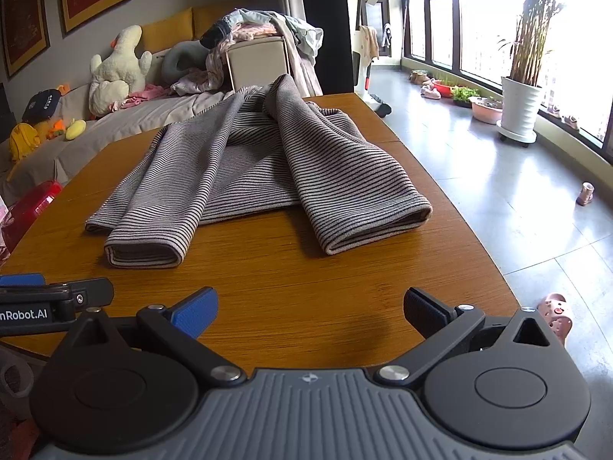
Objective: Fold clothes
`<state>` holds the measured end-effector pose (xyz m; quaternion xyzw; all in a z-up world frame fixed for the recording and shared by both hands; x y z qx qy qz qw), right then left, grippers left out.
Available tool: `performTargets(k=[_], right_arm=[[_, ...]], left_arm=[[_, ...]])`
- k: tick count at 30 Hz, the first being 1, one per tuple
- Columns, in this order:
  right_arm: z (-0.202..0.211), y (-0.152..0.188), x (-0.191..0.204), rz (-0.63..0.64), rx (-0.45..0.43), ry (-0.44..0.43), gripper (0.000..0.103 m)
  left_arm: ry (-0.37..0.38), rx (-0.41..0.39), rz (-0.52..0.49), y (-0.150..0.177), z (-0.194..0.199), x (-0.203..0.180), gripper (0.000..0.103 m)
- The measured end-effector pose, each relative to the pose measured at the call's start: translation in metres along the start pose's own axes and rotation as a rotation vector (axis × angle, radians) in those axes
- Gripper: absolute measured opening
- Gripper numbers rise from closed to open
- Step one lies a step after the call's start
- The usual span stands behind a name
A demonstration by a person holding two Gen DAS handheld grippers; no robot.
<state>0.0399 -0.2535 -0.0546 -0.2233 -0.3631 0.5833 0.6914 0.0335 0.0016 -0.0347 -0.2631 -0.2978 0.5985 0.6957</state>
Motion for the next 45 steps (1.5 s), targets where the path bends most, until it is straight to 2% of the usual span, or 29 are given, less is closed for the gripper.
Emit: performTargets(k=[28, 34, 41, 45], right_arm=[[-0.009, 0.001, -0.002, -0.005, 0.028, -0.001, 0.103], [-0.009, 0.0, -0.001, 0.013, 0.014, 0.001, 0.103], [-0.012, -0.019, -0.002, 0.045, -0.009, -0.03, 0.103], [-0.021, -0.05, -0.004, 0.024, -0.037, -0.097, 0.103]], left_arm=[[0.006, 0.02, -0.01, 0.003, -0.006, -0.003, 0.103], [0.013, 0.001, -0.012, 0.0, -0.004, -0.003, 0.103], [0.081, -0.069, -0.033, -0.025, -0.008, 0.001, 0.103], [0.144, -0.124, -0.048, -0.062, -0.026, 0.005, 0.103]])
Point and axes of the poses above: each gripper's, at about its wrist camera, not at the fingertips, and z roughly against the way its jaws point, x to its left, y to its underside, the point moved 5 cm from there along -z, roughly the way its jaws point, and after that the axes turned 10 degrees about -z, right-handed, at the moved point
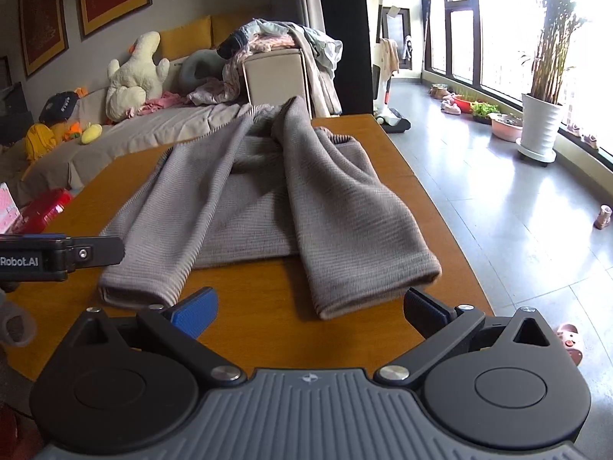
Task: Fold clothes
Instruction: 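Grasp the sweater hem with the left gripper while the right gripper grasps the hem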
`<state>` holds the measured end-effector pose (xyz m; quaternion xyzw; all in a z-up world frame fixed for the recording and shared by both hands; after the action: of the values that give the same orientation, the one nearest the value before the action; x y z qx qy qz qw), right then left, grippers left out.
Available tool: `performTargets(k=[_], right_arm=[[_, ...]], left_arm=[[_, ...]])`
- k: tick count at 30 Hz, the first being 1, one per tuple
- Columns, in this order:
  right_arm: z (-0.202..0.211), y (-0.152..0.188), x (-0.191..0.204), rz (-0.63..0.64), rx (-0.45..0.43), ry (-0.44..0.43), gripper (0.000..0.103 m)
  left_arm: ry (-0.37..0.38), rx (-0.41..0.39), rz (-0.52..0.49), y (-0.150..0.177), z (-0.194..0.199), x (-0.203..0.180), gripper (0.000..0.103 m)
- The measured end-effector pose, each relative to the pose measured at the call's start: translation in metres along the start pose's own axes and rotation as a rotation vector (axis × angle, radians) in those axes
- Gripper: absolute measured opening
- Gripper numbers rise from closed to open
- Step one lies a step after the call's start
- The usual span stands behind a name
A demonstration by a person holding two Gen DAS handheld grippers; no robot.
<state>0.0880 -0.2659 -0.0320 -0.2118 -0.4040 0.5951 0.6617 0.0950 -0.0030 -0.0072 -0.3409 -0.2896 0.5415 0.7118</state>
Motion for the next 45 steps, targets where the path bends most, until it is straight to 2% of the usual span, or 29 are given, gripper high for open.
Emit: performTargets(k=[5, 8, 11, 14, 16, 22, 27, 30, 35, 37, 40, 41, 42, 43, 44, 45], right_arm=[[-0.043, -0.061, 0.0, -0.084, -0.083, -0.072, 0.103], [-0.08, -0.094, 0.006, -0.114, -0.115, -0.076, 0.103], [-0.124, -0.11, 0.016, -0.092, -0.069, -0.097, 0.103], [-0.167, -0.102, 0.021, -0.069, 0.017, -0.119, 0.103], [-0.181, -0.092, 0.024, -0.054, 0.011, -0.123, 0.103], [-0.155, -0.074, 0.022, -0.122, 0.025, -0.234, 0.103], [-0.107, -0.038, 0.028, -0.09, 0.05, -0.293, 0.103], [-0.089, -0.025, 0.027, -0.111, 0.055, -0.328, 0.103], [-0.086, -0.027, 0.015, -0.217, 0.066, -0.387, 0.103], [-0.087, -0.027, 0.012, -0.23, 0.079, -0.405, 0.103], [-0.087, -0.027, 0.009, -0.238, 0.082, -0.426, 0.103], [-0.088, -0.028, 0.008, -0.246, 0.081, -0.432, 0.103], [-0.088, -0.028, 0.008, -0.251, 0.081, -0.434, 0.103], [-0.088, -0.027, 0.008, -0.249, 0.08, -0.432, 0.103], [-0.088, -0.027, 0.009, -0.241, 0.08, -0.426, 0.103], [-0.088, -0.027, 0.01, -0.234, 0.081, -0.42, 0.103]], left_arm=[[0.093, -0.067, -0.029, -0.051, -0.062, 0.007, 0.103], [0.065, -0.012, -0.025, -0.065, -0.115, 0.02, 0.103], [0.047, 0.043, 0.001, -0.061, -0.153, 0.034, 0.103], [0.054, 0.02, 0.012, -0.05, -0.162, 0.043, 0.103], [0.072, -0.003, 0.056, -0.047, -0.155, 0.05, 0.103], [0.08, -0.041, 0.149, -0.027, -0.122, 0.061, 0.103], [0.11, -0.026, 0.113, 0.013, -0.062, 0.049, 0.103], [0.157, -0.017, 0.114, 0.031, -0.036, 0.052, 0.103], [0.225, 0.017, 0.288, 0.032, -0.031, 0.076, 0.103], [0.222, 0.064, 0.281, 0.025, -0.036, 0.076, 0.103], [0.194, 0.099, 0.162, 0.018, -0.045, 0.06, 0.103], [0.187, 0.097, 0.123, 0.017, -0.046, 0.055, 0.099], [0.181, 0.087, 0.087, 0.016, -0.047, 0.05, 0.09], [0.164, 0.076, 0.042, 0.016, -0.047, 0.043, 0.065], [0.148, 0.063, 0.014, 0.013, -0.047, 0.042, 0.048], [0.133, 0.05, -0.013, 0.009, -0.047, 0.041, 0.036]])
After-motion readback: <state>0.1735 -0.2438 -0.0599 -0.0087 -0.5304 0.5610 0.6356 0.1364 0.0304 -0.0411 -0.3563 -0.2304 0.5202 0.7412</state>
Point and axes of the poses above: each gripper's, at about its wrist camera, not at the fingertips, and z roughly against the way its jaws point, x to its left, y to its underside, the point moved 5 cm from there along -z, roughly the way its jaws point, and after that the axes turned 10 degrees about -z, right-handed, at the moved point
